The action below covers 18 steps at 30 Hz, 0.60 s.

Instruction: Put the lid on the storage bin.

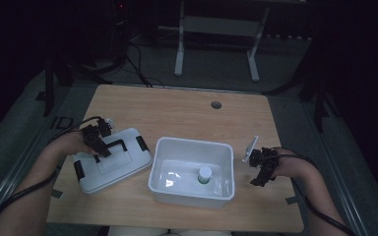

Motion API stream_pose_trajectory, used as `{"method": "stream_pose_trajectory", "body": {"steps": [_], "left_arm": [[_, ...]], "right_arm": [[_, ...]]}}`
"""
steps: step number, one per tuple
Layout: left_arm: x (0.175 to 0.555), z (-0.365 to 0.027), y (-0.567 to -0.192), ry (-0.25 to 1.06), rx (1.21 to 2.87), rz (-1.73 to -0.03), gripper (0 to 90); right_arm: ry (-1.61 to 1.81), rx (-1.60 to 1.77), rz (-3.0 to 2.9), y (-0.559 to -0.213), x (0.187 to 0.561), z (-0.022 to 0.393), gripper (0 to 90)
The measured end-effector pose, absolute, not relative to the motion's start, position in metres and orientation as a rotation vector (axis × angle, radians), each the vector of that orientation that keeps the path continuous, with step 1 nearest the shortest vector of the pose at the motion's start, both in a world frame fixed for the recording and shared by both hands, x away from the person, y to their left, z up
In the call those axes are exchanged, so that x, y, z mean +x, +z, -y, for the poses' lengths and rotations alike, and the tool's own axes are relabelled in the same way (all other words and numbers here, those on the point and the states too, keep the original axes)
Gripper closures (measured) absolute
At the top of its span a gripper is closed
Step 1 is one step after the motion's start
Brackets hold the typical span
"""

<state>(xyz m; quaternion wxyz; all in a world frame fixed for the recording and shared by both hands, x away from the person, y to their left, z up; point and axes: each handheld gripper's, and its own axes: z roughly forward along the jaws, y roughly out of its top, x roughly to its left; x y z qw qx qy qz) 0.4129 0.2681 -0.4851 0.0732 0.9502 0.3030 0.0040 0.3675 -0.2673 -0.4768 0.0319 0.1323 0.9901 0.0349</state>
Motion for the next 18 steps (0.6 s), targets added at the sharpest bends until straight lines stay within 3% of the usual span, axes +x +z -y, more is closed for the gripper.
{"method": "stream_pose_trajectory", "body": {"steps": [7,18], "left_arm": [[0.4125,-0.2667,-0.4839,-0.029,2.835,-0.879,81.2],[0.4076,-0.2702,-0.4771,-0.019,2.819,-0.826,83.5]], "right_arm": [[0.129,0.41,-3.046,-0.4815,0.3622,0.2708,16.2],[0.148,0.425,-3.037,-0.4844,0.3572,0.2767,16.2]]}}
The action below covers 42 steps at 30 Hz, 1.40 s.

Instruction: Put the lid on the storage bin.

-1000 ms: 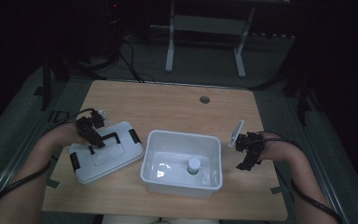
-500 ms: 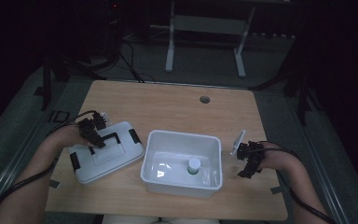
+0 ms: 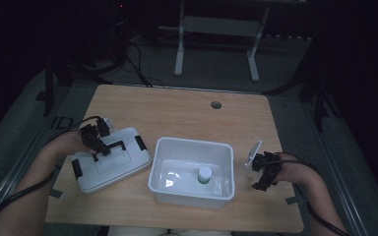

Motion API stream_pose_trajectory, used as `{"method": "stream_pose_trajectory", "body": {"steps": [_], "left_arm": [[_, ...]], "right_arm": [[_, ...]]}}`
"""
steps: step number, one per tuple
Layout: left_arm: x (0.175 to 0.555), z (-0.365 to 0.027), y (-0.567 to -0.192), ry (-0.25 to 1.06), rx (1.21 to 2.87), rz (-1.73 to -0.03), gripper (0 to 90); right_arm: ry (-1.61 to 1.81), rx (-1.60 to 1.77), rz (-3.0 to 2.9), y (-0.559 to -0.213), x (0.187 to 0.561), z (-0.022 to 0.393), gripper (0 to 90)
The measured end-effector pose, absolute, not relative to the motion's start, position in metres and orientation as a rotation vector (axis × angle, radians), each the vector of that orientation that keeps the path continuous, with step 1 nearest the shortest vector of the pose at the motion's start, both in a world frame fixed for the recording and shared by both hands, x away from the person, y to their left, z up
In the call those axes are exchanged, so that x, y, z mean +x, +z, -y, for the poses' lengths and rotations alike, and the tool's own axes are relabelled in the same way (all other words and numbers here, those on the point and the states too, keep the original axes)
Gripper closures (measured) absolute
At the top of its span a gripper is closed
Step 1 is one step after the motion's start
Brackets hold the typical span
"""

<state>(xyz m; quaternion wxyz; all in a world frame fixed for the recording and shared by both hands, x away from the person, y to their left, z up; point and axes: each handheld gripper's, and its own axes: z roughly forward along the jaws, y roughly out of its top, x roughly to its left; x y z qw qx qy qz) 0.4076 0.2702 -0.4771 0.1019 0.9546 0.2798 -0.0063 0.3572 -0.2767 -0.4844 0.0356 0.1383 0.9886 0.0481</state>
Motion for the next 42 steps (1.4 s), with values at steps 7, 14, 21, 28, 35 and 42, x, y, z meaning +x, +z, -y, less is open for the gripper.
{"method": "stream_pose_trajectory", "body": {"steps": [7,14,21,28,35,42], "left_arm": [[0.4,-0.275,-0.447,0.027,2.794,-0.773,83.5],[0.393,-0.278,-0.423,0.068,2.801,-0.728,83.6],[0.384,-0.281,-0.388,0.119,2.806,-0.68,83.6],[0.377,-0.278,-0.363,0.161,2.797,-0.643,83.6],[0.371,-0.27,-0.334,0.206,2.788,-0.578,83.6],[0.366,-0.256,-0.316,0.214,2.779,-0.498,83.6]], "right_arm": [[0.163,0.442,-3.024,-0.481,0.356,0.28,16.2],[0.164,0.449,-3.017,-0.479,0.355,0.282,16.2],[0.168,0.454,-3.021,-0.48,0.355,0.283,16.2],[0.17,0.446,-3.028,-0.479,0.355,0.281,16.2],[0.17,0.459,-3.031,-0.479,0.355,0.279,16.2],[0.174,0.457,-3.032,-0.478,0.355,0.278,16.2]]}}
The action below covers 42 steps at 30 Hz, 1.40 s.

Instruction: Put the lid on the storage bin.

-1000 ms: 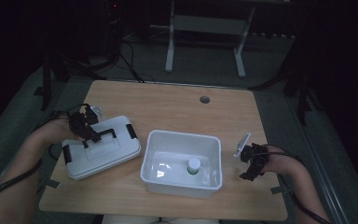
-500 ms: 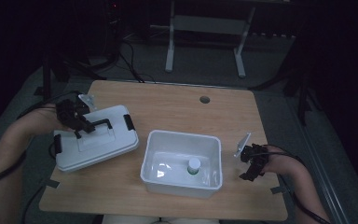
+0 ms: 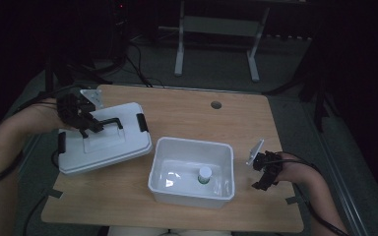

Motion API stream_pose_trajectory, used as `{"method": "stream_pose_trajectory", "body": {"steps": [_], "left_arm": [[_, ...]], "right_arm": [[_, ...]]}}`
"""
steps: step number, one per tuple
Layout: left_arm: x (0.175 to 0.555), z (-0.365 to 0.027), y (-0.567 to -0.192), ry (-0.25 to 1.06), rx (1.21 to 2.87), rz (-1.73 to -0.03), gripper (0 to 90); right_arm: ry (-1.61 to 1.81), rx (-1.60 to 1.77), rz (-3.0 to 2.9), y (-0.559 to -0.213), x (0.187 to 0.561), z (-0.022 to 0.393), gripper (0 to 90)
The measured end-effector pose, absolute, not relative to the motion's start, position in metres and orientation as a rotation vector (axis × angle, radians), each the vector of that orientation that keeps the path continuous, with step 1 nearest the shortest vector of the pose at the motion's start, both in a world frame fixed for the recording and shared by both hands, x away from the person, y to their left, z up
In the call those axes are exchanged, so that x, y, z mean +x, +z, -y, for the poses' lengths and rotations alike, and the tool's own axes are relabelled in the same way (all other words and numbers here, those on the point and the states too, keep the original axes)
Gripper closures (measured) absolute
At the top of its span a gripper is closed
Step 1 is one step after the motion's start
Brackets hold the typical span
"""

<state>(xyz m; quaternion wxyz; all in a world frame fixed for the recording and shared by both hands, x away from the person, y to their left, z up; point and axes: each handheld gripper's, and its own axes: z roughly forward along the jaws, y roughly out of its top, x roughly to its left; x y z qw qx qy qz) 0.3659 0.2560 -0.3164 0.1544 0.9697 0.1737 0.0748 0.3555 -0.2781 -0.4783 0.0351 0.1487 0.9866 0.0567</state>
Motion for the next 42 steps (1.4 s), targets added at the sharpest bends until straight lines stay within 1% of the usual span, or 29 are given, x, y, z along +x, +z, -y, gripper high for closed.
{"method": "stream_pose_trajectory", "body": {"steps": [21,27,42], "left_arm": [[0.36,-0.184,-0.303,0.182,2.759,-0.219,83.6],[0.358,-0.168,-0.303,0.168,2.758,-0.168,83.6],[0.354,-0.112,-0.304,0.133,2.761,0.012,83.6]], "right_arm": [[0.176,0.469,-3.036,-0.48,0.353,0.281,16.2],[0.17,0.472,-3.04,-0.481,0.352,0.281,16.2],[0.176,0.467,-3.041,-0.48,0.353,0.28,16.2]]}}
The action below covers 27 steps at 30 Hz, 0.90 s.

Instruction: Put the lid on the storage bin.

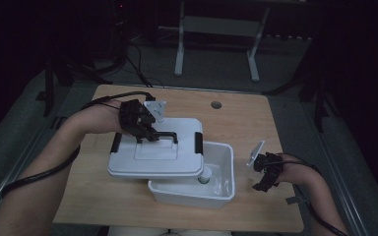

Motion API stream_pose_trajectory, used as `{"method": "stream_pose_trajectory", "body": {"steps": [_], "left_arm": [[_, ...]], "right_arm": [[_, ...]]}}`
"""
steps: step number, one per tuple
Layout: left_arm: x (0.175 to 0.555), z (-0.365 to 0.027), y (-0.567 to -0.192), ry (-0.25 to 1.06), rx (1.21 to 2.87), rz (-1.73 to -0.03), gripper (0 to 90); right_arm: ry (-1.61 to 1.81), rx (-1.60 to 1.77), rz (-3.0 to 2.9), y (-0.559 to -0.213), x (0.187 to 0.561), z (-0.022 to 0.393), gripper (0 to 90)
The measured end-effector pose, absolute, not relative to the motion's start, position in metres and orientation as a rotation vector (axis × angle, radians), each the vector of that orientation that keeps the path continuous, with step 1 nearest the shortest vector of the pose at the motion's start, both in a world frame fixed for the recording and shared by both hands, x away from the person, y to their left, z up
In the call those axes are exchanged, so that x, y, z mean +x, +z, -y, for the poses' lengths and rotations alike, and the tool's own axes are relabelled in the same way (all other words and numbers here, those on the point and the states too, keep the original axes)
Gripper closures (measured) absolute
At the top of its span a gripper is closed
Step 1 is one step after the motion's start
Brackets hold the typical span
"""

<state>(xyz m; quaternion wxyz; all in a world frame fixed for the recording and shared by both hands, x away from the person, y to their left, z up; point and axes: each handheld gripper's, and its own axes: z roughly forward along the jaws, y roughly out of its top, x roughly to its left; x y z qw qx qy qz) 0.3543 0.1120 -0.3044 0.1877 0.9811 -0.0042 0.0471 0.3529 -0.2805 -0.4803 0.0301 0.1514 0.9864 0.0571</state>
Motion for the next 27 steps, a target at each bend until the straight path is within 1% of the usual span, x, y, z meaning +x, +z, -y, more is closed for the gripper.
{"method": "stream_pose_trajectory", "body": {"steps": [4,19,27], "left_arm": [[0.353,-0.098,-0.306,0.138,2.748,0.055,83.6],[0.349,-0.045,-0.316,0.09,2.739,0.18,83.6],[0.347,-0.024,-0.325,0.078,2.742,0.209,83.6]], "right_arm": [[0.18,0.473,-3.038,-0.479,0.353,0.283,16.2],[0.184,0.481,-3.033,-0.48,0.351,0.285,16.2],[0.189,0.481,-3.034,-0.48,0.35,0.286,16.2]]}}
